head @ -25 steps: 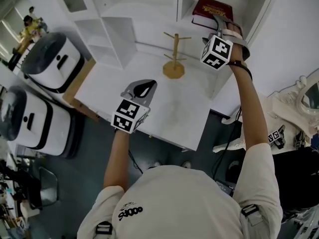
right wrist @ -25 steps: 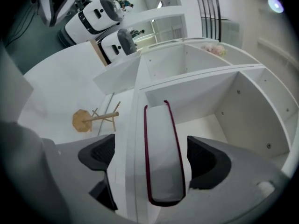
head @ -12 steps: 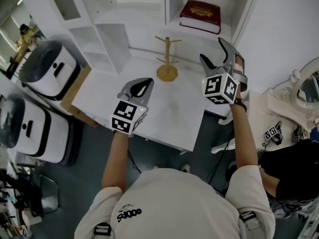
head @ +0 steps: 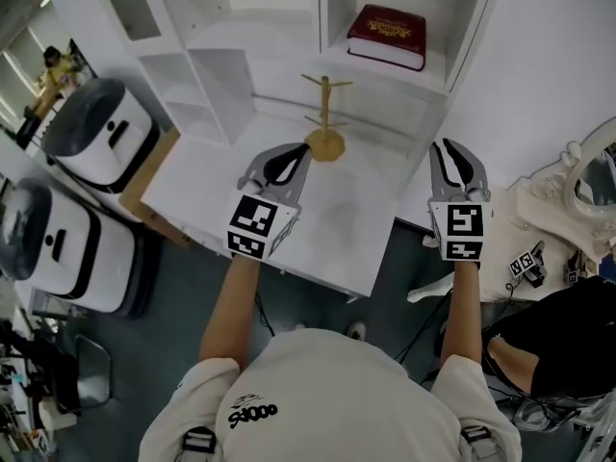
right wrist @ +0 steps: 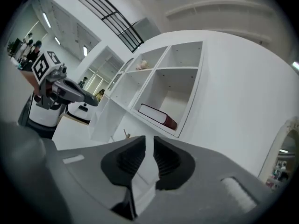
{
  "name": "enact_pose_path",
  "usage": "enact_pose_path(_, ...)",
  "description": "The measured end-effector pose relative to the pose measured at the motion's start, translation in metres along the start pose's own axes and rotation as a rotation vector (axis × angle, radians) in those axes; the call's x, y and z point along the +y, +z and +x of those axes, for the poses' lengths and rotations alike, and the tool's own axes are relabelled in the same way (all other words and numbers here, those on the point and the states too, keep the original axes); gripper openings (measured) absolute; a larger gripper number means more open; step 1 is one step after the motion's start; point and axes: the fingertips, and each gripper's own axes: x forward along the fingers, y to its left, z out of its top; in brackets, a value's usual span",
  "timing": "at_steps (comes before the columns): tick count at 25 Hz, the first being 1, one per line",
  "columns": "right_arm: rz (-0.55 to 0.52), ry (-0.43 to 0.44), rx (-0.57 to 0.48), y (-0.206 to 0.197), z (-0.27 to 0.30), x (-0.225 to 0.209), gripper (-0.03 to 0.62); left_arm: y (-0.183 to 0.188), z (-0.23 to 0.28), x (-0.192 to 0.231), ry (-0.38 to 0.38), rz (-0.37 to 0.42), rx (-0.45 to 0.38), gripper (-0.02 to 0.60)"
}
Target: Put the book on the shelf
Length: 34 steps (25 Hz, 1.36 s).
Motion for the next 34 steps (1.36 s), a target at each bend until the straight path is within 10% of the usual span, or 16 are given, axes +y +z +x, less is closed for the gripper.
enact_pose_path(9, 0.183, 0.082, -0.047, 0.013, -0.037, 0.013, 0.002, 0.014, -0.008, -0.004, 0.015, 0.003, -0.034, 0.017)
enact_pose_path(34, 0.182, 0.134, -0.039, 0.018, -0.030, 0.041, 0.000, 0.010, -0.004, -0.008, -0.032, 0.015, -0.027, 0.017)
